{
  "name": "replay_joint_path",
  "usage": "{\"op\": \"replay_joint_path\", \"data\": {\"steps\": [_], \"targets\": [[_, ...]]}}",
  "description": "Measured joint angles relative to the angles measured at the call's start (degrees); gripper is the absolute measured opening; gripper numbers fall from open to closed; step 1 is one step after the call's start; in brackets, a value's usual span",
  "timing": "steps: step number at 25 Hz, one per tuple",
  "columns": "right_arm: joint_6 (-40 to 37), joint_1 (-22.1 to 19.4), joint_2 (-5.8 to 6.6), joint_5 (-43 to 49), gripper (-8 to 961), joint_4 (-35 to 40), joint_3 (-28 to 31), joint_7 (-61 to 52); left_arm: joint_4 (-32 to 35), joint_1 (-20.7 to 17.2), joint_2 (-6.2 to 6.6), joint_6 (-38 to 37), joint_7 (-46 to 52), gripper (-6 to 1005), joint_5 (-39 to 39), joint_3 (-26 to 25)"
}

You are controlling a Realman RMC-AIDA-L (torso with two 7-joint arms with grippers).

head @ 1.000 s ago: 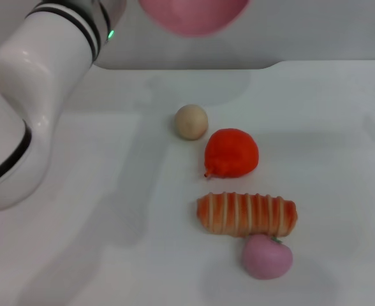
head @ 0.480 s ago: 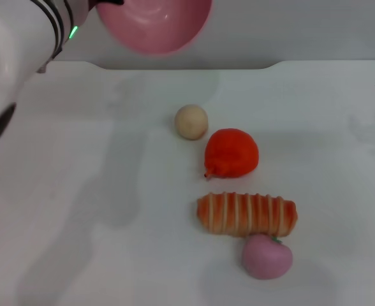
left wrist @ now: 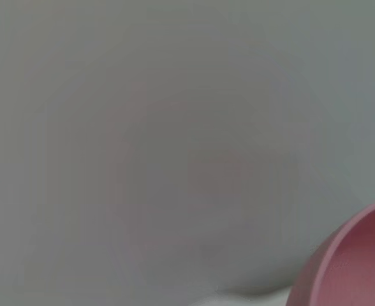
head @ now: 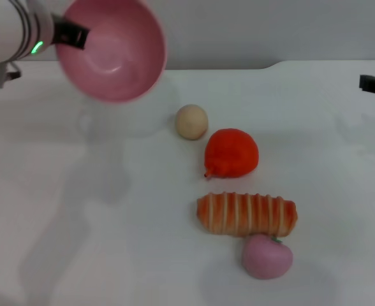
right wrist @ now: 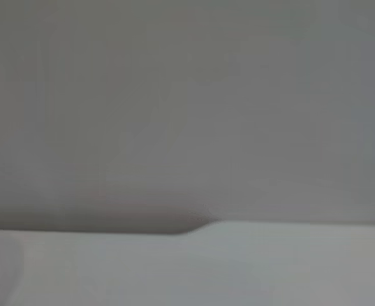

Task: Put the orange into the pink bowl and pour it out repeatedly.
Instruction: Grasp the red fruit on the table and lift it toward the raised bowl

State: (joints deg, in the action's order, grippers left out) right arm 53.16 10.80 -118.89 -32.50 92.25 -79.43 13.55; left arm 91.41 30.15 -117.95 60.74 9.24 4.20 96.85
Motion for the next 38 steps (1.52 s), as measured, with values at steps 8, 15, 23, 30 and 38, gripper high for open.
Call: {"op": "replay_joint_path", "data": {"steps": [8, 15, 23, 30, 38], "targets": [[-5.9, 2.8, 0.07, -14.2, 579, -6.9, -2.8, 8.9, -5.0, 0.9, 0.0, 6.7, -10.0, 35, -9.4, -8.9], [-6.4, 11.7, 0.07, -20.5, 586, -23.0, -5.8, 13.2, -11.2, 2.5, 0.0, 9.3, -11.5, 35, -9.7, -11.5], [-8.0, 19.0, -0.2, -20.6, 651, -31.9, -12.2, 13.1, -18.1, 5.8, 0.17, 8.4, -12.7, 35, -9.8, -12.0], [-9.1, 20.6, -0.26, -20.8, 673, -33.0, -14.7, 12.1, -19.8, 7.5, 0.14, 7.6, -13.2, 35, -9.9, -12.0], [-9.3, 22.5, -0.45, -20.9, 657, -36.7, -15.2, 11.6, -19.8, 7.6, 0.03, 7.7, -13.3, 35, -9.9, -11.9]]}}
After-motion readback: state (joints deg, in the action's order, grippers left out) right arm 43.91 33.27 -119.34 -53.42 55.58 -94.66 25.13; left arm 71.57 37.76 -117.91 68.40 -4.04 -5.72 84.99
